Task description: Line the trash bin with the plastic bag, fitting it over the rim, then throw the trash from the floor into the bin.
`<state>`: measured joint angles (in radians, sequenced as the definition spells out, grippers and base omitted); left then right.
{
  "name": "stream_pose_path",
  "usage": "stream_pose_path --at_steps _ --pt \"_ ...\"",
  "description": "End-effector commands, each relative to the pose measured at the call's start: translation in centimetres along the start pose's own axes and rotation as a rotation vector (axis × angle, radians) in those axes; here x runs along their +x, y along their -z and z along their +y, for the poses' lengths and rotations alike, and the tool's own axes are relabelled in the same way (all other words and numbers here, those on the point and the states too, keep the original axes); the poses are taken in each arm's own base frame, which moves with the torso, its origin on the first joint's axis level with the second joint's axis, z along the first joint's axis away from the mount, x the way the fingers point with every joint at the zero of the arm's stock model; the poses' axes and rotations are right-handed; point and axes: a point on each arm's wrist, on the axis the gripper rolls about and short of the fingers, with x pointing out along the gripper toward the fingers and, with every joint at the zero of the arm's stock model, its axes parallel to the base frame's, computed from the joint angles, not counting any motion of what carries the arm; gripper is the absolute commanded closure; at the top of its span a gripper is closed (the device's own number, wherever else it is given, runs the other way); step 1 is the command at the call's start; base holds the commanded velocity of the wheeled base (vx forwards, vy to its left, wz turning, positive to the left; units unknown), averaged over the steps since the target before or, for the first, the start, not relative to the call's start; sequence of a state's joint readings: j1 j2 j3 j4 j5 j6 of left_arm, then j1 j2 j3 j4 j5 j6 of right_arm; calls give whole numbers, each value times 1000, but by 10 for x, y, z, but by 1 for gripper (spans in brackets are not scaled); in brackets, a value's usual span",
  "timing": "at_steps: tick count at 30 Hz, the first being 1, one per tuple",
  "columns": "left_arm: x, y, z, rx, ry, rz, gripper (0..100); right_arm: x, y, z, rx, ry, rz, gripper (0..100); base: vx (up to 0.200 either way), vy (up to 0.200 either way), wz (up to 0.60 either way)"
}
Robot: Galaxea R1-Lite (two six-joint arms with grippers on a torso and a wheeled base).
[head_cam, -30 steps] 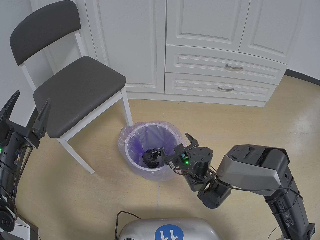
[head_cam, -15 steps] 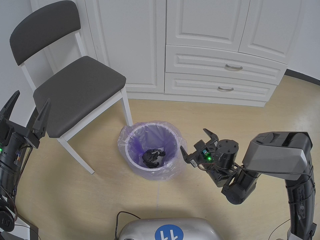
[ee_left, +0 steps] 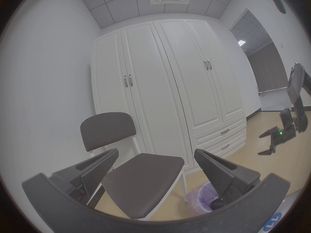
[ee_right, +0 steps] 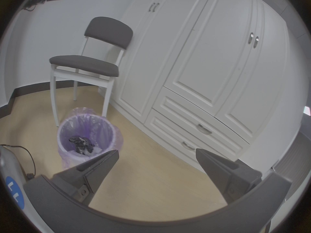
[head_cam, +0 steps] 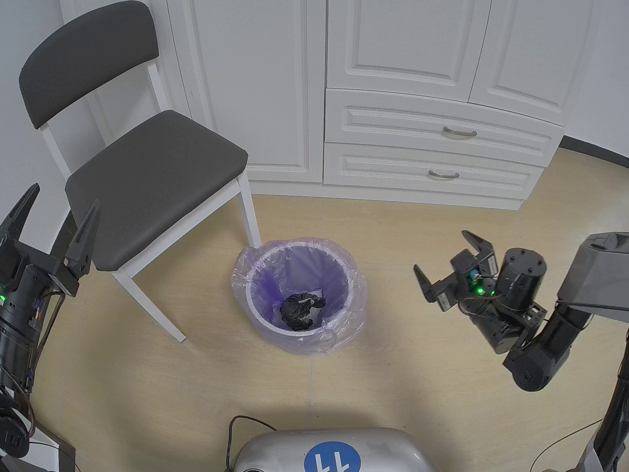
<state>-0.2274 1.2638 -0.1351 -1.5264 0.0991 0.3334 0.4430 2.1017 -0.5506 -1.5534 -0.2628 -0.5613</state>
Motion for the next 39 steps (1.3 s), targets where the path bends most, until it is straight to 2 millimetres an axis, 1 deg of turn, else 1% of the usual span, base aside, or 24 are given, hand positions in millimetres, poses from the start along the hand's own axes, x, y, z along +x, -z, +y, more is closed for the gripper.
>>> stream_pose_path --at_steps 1,5,6,11,12,13,14,16,18,19,23,25,29,30,31,37,39 --pt "-4 6 -1 7 10 31 0 -26 -8 -35 12 75 -8 0 0 0 0" --pt "-5 6 -1 9 10 31 0 -43 -6 -44 17 88 20 0 0 0 0" --pt "-4 5 -1 6 7 24 0 -51 -3 -49 16 96 36 0 0 0 0" --pt "-5 4 0 6 5 18 0 -67 5 -59 27 116 82 0 0 0 0" --pt "-6 4 0 6 5 18 0 -68 6 -59 27 115 87 0 0 0 0" --pt "-7 3 0 6 7 17 0 -74 9 -61 39 119 107 0 0 0 0" --pt "-7 3 0 6 7 17 0 -74 9 -61 39 119 107 0 0 0 0" --pt "-6 1 1 3 4 4 0 -85 16 -62 76 130 151 0 0 0 0" --pt "-7 0 1 2 4 -1 0 -89 18 -63 98 141 165 0 0 0 0" --pt "-8 -1 1 1 0 -6 0 -96 17 -64 136 156 173 0 0 0 0" --pt "-12 1 1 -6 6 5 0 -109 11 -70 189 202 154 0 0 0 0" --pt "-14 5 0 -24 13 28 0 -122 6 -75 226 228 134 0 0 0 0" --pt "-14 7 -2 -76 21 36 0 -139 3 -79 278 266 120 0 0 0 0" --pt "-14 7 -2 -78 21 36 0 -140 2 -80 281 268 119 0 0 0 0" --pt "-15 7 -1 -101 19 41 0 -146 -1 -83 314 301 101 0 0 0 0" --pt "-20 12 -3 -230 23 68 0 -157 -13 -93 430 389 25 0 0 0 0" --pt "-22 13 -3 -304 31 73 0 -160 -17 -97 488 425 -3 0 0 0 0"
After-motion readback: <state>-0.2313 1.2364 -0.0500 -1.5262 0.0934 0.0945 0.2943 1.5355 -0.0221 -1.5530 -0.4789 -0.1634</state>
